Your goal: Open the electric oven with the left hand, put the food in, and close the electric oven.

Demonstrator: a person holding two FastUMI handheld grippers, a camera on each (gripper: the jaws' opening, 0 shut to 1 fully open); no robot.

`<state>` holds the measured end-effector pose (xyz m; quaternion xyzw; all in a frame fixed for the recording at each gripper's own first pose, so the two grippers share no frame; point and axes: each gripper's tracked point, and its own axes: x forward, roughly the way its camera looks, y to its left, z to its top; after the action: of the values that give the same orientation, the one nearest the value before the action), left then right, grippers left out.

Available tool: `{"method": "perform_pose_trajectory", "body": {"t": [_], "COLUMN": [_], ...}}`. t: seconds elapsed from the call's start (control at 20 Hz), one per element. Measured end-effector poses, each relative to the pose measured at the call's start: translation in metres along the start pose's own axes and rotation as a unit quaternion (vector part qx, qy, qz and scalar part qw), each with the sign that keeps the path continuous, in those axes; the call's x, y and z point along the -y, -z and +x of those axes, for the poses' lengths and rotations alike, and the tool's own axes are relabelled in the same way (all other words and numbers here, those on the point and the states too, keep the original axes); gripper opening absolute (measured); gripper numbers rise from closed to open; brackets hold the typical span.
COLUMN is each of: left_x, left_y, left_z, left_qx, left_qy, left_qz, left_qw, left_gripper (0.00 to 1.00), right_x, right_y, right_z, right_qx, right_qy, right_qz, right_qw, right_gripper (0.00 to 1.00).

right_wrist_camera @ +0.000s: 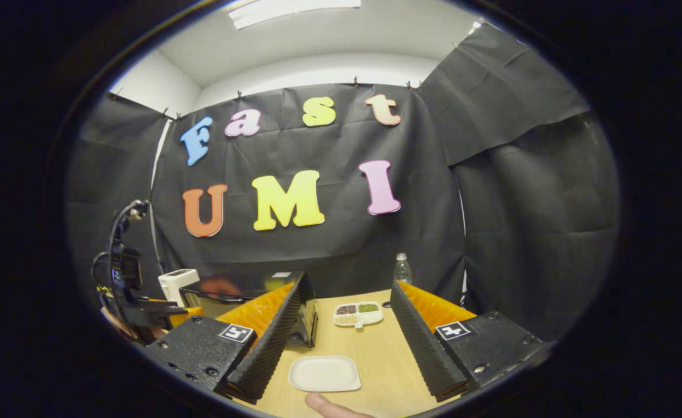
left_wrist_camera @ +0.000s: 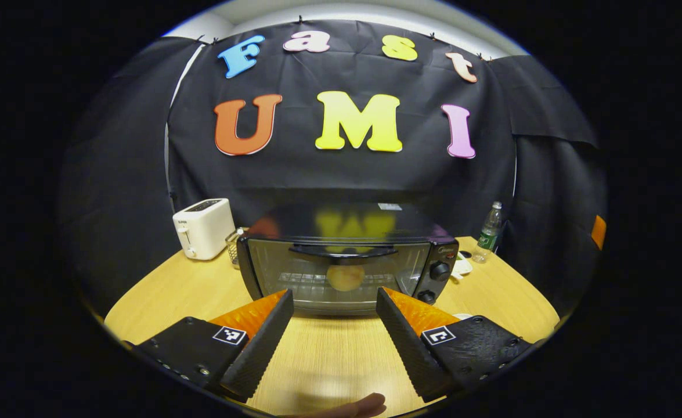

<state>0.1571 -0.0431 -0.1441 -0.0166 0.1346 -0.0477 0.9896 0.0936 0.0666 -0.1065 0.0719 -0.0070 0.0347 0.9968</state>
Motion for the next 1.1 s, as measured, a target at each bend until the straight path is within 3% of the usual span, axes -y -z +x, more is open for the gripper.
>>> {"method": "perform_pose_trajectory", "body": {"t": [0.5, 0.7, 0.95, 1.0, 1.1], "left_x": [-0.025, -0.025, -0.042, -0.043, -0.045], "left_y": [-0.054, -0.059, -0.063, -0.064, -0.066], "left_z": [-0.126, -0.175, -0.219, -0.227, -0.240], "left_qx": [0.142, 0.156, 0.171, 0.175, 0.180], "left_qy": [-0.020, -0.018, -0.049, -0.050, -0.048], "left_qz": [-0.036, -0.016, 0.006, 0.003, -0.003], "left_qw": [0.989, 0.987, 0.984, 0.983, 0.983], "left_gripper": [0.92, 0.92, 0.92, 0.87, 0.92], "right_x": [-0.012, -0.019, -0.039, -0.043, -0.049], "right_y": [-0.018, -0.027, -0.038, -0.040, -0.045], "right_z": [-0.057, -0.075, -0.100, -0.105, -0.116], "right_qx": [0.030, 0.024, 0.027, 0.029, 0.034], "right_qy": [-0.014, -0.016, -0.036, -0.042, -0.054], "right_qz": [0.020, 0.002, -0.028, -0.030, -0.034], "right_qw": [0.999, 1.000, 0.999, 0.998, 0.997], "right_gripper": [0.94, 0.94, 0.95, 0.95, 0.95]}}
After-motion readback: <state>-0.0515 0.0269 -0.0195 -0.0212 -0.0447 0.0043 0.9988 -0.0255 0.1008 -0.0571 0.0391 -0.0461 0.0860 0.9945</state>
